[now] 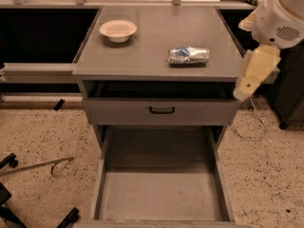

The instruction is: Place redbull can into middle drawer

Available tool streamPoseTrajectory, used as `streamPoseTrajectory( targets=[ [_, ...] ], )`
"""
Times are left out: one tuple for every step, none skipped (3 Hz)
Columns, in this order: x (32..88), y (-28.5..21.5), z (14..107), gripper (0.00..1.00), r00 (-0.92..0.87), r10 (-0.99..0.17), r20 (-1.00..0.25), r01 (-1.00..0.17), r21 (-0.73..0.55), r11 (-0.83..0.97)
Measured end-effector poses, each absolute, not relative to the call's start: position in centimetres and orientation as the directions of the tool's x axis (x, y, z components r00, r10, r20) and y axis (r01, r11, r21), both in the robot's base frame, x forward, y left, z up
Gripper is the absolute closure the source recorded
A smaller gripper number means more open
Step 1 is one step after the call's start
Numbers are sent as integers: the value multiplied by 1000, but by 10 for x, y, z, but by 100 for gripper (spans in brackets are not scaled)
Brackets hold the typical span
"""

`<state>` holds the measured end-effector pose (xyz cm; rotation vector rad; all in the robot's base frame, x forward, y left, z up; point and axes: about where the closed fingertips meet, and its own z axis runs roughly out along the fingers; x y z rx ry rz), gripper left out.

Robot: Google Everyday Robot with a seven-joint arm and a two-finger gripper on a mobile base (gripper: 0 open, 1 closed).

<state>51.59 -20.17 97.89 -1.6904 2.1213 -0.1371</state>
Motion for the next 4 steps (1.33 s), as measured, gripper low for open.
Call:
streamPoseTrajectory(
  targets=[
    [566, -190, 979, 0, -124, -953, -276, -906, -360, 222],
    [618, -158, 970, 0, -13, -951, -309, -935, -333, 121],
    [632, -156, 983, 0, 1, -945, -328, -922, -365, 126],
    [639, -154, 980, 0, 4, -940, -341, -918, -373, 131]
  ],
)
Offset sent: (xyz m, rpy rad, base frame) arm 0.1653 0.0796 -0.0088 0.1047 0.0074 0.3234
